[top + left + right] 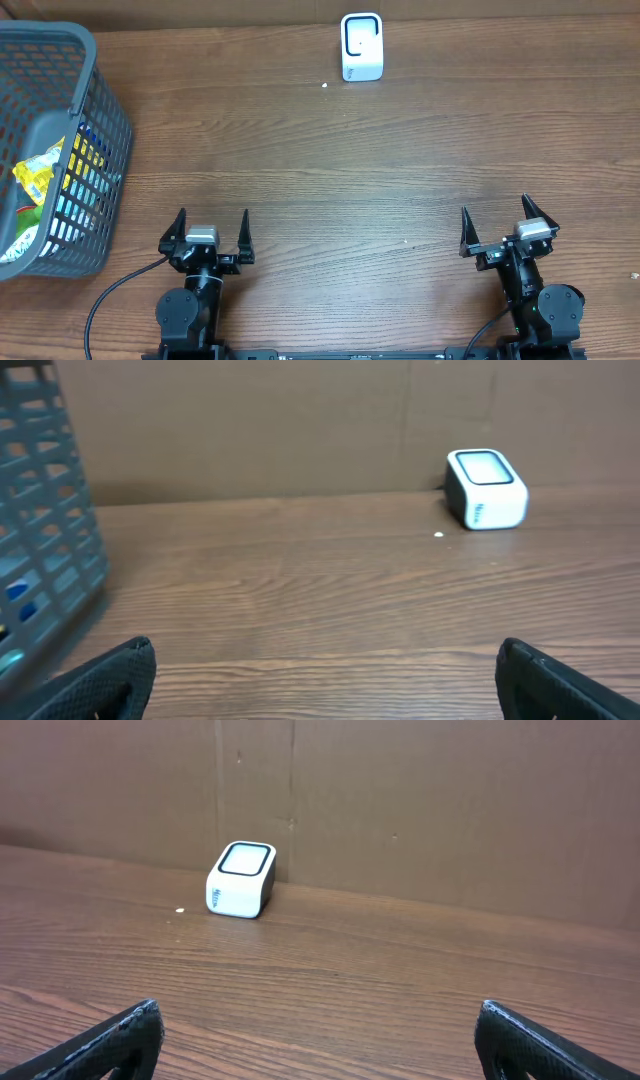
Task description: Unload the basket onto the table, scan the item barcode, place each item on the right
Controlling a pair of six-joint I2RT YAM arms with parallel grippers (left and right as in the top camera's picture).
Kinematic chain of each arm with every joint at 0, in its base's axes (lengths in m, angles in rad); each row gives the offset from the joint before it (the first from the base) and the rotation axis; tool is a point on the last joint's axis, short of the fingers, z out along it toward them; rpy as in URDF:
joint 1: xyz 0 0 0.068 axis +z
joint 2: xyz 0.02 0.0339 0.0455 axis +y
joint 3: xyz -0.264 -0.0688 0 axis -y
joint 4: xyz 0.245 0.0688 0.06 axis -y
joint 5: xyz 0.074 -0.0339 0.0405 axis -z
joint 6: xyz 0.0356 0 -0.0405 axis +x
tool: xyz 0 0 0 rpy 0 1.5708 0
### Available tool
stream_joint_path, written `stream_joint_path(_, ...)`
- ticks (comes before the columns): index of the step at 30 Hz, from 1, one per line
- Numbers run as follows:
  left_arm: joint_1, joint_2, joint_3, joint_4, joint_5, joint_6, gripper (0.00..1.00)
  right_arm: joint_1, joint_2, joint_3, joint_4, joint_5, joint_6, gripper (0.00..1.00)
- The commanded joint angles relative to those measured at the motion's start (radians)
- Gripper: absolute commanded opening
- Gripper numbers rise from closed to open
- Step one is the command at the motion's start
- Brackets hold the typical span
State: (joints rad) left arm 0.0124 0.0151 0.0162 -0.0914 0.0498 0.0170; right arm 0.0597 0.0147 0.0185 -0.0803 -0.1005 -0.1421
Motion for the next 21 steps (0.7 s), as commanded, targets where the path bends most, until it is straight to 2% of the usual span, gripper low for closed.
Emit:
stream_joint_path(1, -0.006, -0.009, 0.063, -0.043, 0.057, -0.047, 1.00, 0.005, -0.012, -0.011, 0.005, -0.005, 0.003, 1.00)
stream_joint_path(10, -0.006, 0.106, 0.323, -0.180, 0.045, -0.070, 1.00, 0.005, -0.012, -0.011, 0.005, -0.005, 0.003, 1.00)
stream_joint_path(15, -0.006, 0.277, 0.488, -0.237, 0.063, -0.124, 1.00, 0.005, -0.012, -0.011, 0.005, -0.005, 0.003, 1.00)
stream_joint_path(21, -0.006, 0.589, 0.862, -0.437, 0.165, -0.164, 1.00, 0.005, -0.012, -0.011, 0.005, -0.005, 0.003, 1.00)
